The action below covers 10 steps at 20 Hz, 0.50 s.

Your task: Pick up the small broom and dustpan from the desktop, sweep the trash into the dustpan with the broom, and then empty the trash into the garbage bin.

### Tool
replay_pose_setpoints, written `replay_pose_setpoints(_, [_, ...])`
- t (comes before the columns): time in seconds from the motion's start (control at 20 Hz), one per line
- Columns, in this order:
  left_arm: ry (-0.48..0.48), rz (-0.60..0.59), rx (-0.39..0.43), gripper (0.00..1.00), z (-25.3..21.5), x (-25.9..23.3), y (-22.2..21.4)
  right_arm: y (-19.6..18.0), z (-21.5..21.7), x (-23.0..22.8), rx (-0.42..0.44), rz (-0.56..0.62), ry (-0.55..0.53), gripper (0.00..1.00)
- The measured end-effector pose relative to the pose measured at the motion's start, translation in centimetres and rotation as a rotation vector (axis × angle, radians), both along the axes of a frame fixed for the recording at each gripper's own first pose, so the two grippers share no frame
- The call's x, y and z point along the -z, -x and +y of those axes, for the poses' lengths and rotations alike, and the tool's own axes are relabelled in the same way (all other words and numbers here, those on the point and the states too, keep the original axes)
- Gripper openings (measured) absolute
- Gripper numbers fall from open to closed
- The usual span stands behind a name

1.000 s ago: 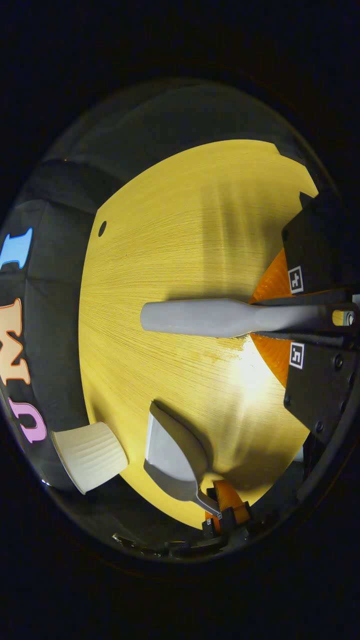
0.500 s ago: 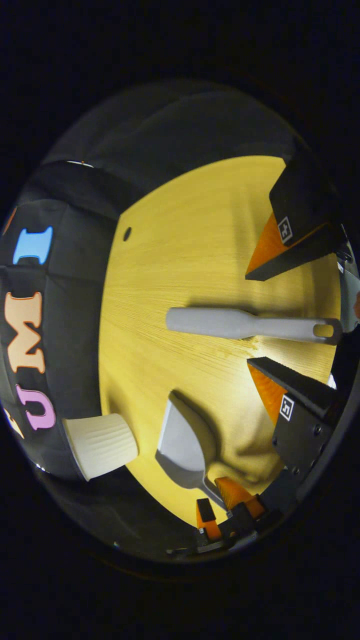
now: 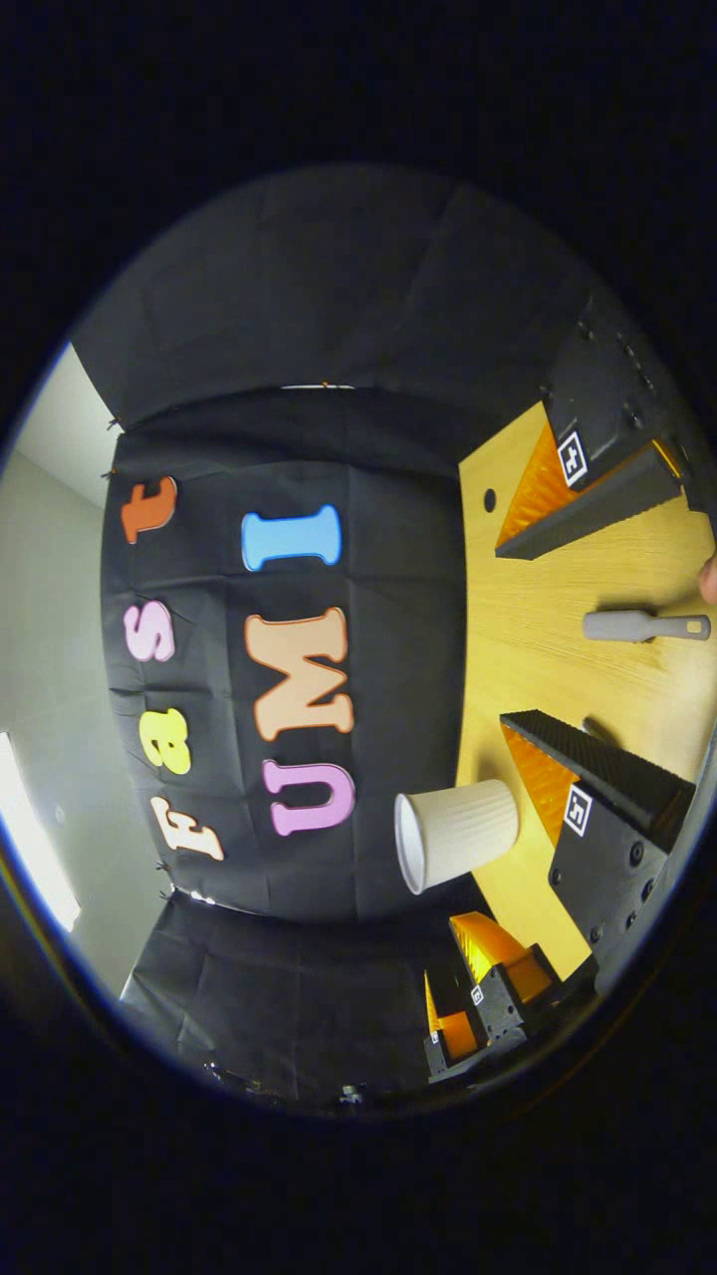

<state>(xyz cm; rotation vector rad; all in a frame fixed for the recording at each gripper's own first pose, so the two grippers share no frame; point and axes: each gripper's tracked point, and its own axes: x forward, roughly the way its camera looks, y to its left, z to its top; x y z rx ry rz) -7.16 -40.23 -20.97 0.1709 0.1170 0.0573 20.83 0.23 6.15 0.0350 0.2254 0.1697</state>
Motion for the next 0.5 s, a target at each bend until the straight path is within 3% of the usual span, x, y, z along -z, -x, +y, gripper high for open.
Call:
replay_pose_setpoints(0.15, [0.079,-0.026,0.053,0.93,-0.6,-1.8,-0.8,0.8,0.8,-4.1,0.046,-0.102,-0.021,0.92])
replay_pose_setpoints(0.3, [0.177,-0.026,0.054,0.93,0.2,-1.9,-0.5,1.3,1.4,-6.8,0.074,-0.184,-0.037,0.92])
replay_pose_setpoints(0.5, [0.146,-0.082,0.053,0.93,1.6,-4.4,-0.5,2.3,2.2,-7.1,0.079,-0.192,-0.01,0.91])
